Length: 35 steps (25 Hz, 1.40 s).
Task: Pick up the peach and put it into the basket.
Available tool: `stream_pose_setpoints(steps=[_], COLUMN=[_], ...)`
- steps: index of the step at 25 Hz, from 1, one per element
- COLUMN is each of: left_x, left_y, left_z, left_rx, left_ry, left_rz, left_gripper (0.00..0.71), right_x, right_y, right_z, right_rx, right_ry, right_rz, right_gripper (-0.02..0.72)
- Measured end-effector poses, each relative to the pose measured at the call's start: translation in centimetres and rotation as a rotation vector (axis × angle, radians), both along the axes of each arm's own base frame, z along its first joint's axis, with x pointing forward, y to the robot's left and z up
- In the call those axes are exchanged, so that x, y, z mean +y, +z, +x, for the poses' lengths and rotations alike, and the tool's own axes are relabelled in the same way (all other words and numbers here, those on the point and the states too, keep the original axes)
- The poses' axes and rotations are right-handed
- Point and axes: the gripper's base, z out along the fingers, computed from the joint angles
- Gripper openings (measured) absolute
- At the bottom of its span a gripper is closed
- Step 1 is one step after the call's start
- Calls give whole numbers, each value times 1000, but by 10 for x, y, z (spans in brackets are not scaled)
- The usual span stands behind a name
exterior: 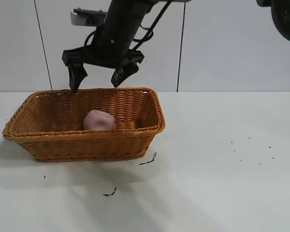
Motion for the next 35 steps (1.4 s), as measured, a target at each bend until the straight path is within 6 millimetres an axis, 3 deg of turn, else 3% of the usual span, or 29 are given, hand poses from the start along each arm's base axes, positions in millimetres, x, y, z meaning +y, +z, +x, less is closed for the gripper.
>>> stream_pose_setpoints(steps=[3,11,16,19,23,28,31,35], left_x=[0,0,0,0,0,0,0,0], left_y=[0,0,0,0,0,0,0,0], left_z=[0,0,0,0,0,0,0,0], left_rx=[0,0,0,0,0,0,0,0], left_ry=[0,0,0,0,0,0,0,0], left_rz=[0,0,0,0,0,0,0,0], left_gripper=[693,693,693,693,693,693,693,693], right_x=[-32,-162,-235,-262,-279,-280,-280,-280], right_y=[0,-5,-5,-4,6,24,35,62], right_z=[17,63,75,77,74,57,38,-8], right_rx=[13,62,65,65,54,66,95,125], right_ry=[-74,-335,-476,-529,-561,-563,-562,-562], right_rz=[-22,-58,-56,-55,-51,-54,-61,-70], right_gripper=[688,688,691,695,695,696,696,696])
